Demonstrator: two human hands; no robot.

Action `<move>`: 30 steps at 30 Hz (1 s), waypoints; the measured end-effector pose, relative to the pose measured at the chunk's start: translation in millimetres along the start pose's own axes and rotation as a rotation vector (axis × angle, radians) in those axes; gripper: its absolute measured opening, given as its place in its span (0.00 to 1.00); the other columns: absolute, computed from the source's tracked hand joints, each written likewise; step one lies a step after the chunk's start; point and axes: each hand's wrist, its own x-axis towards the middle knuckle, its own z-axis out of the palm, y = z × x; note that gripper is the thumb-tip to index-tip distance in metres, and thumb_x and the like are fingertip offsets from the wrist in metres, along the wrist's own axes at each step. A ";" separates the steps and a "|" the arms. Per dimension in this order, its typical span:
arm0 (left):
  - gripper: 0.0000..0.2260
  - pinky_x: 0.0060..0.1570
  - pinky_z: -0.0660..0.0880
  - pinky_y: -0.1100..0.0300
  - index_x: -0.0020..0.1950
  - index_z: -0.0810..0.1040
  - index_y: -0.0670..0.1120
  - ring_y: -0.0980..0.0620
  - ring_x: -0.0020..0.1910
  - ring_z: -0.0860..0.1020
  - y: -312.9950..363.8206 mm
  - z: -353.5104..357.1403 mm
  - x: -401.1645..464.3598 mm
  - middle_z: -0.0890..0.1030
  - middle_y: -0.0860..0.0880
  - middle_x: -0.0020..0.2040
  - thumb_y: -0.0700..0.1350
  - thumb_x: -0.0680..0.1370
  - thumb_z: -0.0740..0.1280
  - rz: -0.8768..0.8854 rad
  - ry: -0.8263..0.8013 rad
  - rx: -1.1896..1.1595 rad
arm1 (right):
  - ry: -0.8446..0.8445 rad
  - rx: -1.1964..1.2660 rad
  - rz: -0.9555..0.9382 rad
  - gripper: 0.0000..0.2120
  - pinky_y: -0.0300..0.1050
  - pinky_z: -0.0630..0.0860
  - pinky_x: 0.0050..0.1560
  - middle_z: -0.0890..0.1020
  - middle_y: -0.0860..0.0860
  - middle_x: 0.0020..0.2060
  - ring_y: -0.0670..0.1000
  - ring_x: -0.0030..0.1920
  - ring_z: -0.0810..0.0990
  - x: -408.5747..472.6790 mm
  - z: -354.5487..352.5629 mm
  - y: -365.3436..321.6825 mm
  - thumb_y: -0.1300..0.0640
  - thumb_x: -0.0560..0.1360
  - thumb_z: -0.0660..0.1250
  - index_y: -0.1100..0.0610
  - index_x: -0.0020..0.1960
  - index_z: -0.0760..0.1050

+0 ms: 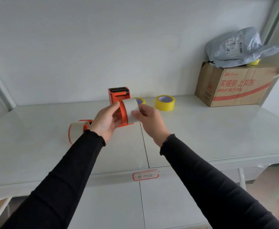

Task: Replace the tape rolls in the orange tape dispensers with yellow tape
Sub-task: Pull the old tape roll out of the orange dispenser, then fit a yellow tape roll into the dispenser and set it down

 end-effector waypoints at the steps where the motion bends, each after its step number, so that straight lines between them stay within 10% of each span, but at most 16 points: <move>1: 0.12 0.39 0.81 0.60 0.58 0.82 0.44 0.52 0.45 0.87 -2.3 5.5 0.1 0.87 0.46 0.50 0.49 0.82 0.63 -0.004 -0.003 -0.014 | 0.006 -0.047 -0.015 0.13 0.46 0.65 0.40 0.74 0.53 0.34 0.50 0.37 0.69 -0.3 -7.5 -1.0 0.56 0.77 0.67 0.68 0.44 0.76; 6: 0.15 0.50 0.80 0.58 0.66 0.77 0.42 0.51 0.51 0.83 -10.2 14.8 7.6 0.85 0.45 0.55 0.47 0.81 0.65 -0.026 0.103 -0.103 | 0.166 -0.464 -0.052 0.06 0.47 0.62 0.34 0.73 0.50 0.31 0.53 0.34 0.69 5.8 -70.0 9.2 0.60 0.79 0.62 0.58 0.45 0.77; 10: 0.15 0.43 0.80 0.59 0.65 0.76 0.44 0.52 0.52 0.83 -8.6 8.2 12.4 0.83 0.46 0.57 0.49 0.81 0.65 -0.041 0.092 -0.165 | 0.284 -0.921 0.066 0.19 0.53 0.74 0.51 0.84 0.60 0.54 0.64 0.54 0.77 10.0 -148.8 50.5 0.62 0.79 0.59 0.55 0.67 0.79; 16: 0.11 0.43 0.81 0.57 0.62 0.77 0.43 0.53 0.48 0.85 -10.8 0.1 16.7 0.84 0.45 0.54 0.45 0.81 0.66 -0.105 0.078 -0.232 | 0.223 -1.169 0.309 0.22 0.52 0.71 0.62 0.82 0.60 0.62 0.61 0.62 0.75 9.4 -197.9 89.0 0.64 0.80 0.58 0.54 0.72 0.74; 22: 0.13 0.49 0.82 0.56 0.65 0.76 0.41 0.51 0.52 0.85 -11.8 -8.7 18.4 0.84 0.42 0.58 0.41 0.80 0.66 -0.123 0.100 -0.275 | 0.238 -1.185 0.142 0.20 0.54 0.71 0.61 0.79 0.58 0.64 0.62 0.63 0.74 36.0 -158.9 82.0 0.59 0.76 0.64 0.58 0.68 0.74; 30: 0.18 0.54 0.80 0.55 0.70 0.74 0.39 0.50 0.54 0.82 -21.2 -9.9 18.2 0.82 0.42 0.60 0.42 0.81 0.65 -0.130 0.181 -0.264 | -0.245 -0.974 -0.054 0.29 0.54 0.72 0.66 0.68 0.57 0.76 0.62 0.70 0.70 118.5 -11.6 75.3 0.68 0.78 0.58 0.57 0.78 0.63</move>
